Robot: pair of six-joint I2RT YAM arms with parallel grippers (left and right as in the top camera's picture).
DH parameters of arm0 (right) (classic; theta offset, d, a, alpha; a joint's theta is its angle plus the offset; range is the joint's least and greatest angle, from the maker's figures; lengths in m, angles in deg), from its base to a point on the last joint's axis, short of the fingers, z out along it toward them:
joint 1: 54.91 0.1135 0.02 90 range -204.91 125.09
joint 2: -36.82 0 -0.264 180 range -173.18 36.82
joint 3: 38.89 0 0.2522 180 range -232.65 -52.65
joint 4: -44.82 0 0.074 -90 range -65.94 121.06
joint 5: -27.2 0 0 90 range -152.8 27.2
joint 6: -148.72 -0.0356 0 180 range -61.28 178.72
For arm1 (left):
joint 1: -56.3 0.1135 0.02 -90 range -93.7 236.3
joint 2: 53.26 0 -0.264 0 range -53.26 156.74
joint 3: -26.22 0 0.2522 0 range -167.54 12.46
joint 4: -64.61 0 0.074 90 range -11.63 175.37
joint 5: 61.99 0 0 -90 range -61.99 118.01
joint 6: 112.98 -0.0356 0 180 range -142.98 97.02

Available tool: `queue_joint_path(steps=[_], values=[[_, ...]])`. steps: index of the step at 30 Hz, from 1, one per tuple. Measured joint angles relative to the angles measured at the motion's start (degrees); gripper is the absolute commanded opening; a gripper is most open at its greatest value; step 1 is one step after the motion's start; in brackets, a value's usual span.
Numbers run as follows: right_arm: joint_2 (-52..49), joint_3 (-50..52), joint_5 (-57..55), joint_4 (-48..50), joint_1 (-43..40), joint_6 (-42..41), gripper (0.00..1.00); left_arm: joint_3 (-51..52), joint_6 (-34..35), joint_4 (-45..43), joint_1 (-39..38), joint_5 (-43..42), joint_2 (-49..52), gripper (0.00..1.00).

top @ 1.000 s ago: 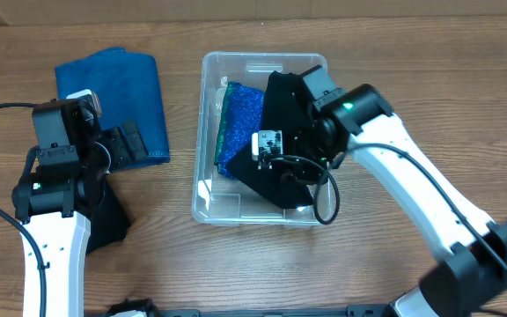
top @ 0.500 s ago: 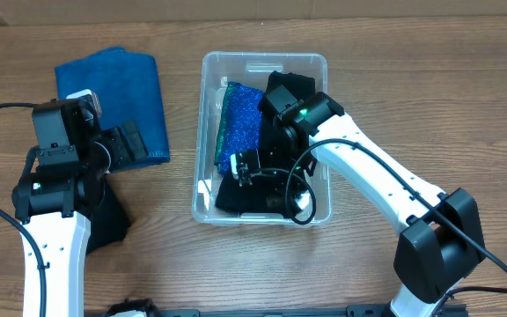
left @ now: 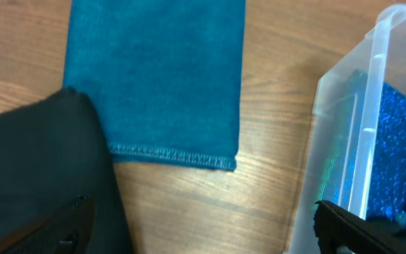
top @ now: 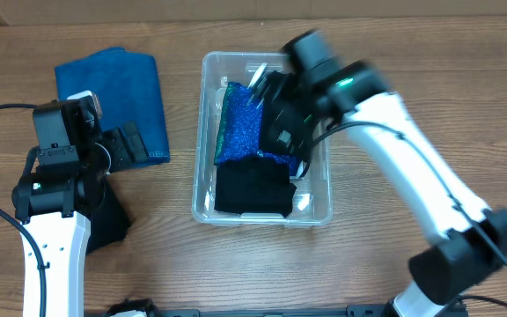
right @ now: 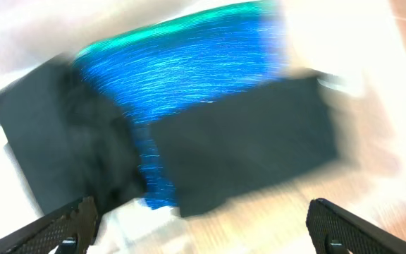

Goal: Pack container
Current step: 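Lay the second black cloth into the front of the bin, then grasp the black cloth near the left with the left gripper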

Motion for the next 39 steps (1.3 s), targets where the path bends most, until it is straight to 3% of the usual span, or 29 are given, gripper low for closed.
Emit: queue_joint_path(steps=[5,8,11,12,17,23,29,32,37,39], values=[[5.3,-4.8,0.8,-1.8,-20.6,-23.8,1.00,0.0,4.0,5.6,3.4,3.7,0.0,1.00],[5.2,-4.7,4.8,-4.1,-30.6,-29.9,1.00,0.0,6.5,9.2,15.1,3.9,0.0,1.00],[5.2,-4.5,7.2,-4.3,-34.9,-32.3,1.00,0.0,7.5,10.8,27.1,2.4,0.1,1.00],[5.2,-4.5,7.5,-4.3,-35.5,-32.5,1.00,0.0,7.7,10.4,35.3,0.3,0.6,1.00],[5.2,-4.5,8.8,-4.3,-35.7,-33.4,1.00,-0.3,1.4,8.0,47.0,-10.0,8.9,0.98],[5.2,-4.4,9.0,-4.3,-35.7,-33.8,1.00,-0.4,-9.9,7.1,47.8,-20.3,29.1,0.95],[5.2,-4.4,9.0,-4.4,-35.7,-33.8,1.00,-0.3,-16.9,5.9,47.8,-25.8,39.7,0.93],[5.2,-4.4,9.0,-4.5,-35.7,-33.8,1.00,-0.6,-18.1,5.0,47.8,-28.0,40.6,0.72],[5.2,-4.4,9.2,-4.5,-35.7,-33.8,1.00,-0.6,-20.3,6.6,47.7,-32.4,41.4,0.16],[5.2,-4.4,9.2,-4.5,-35.7,-33.8,1.00,-0.8,-21.3,8.8,47.4,-34.3,41.4,0.06]])
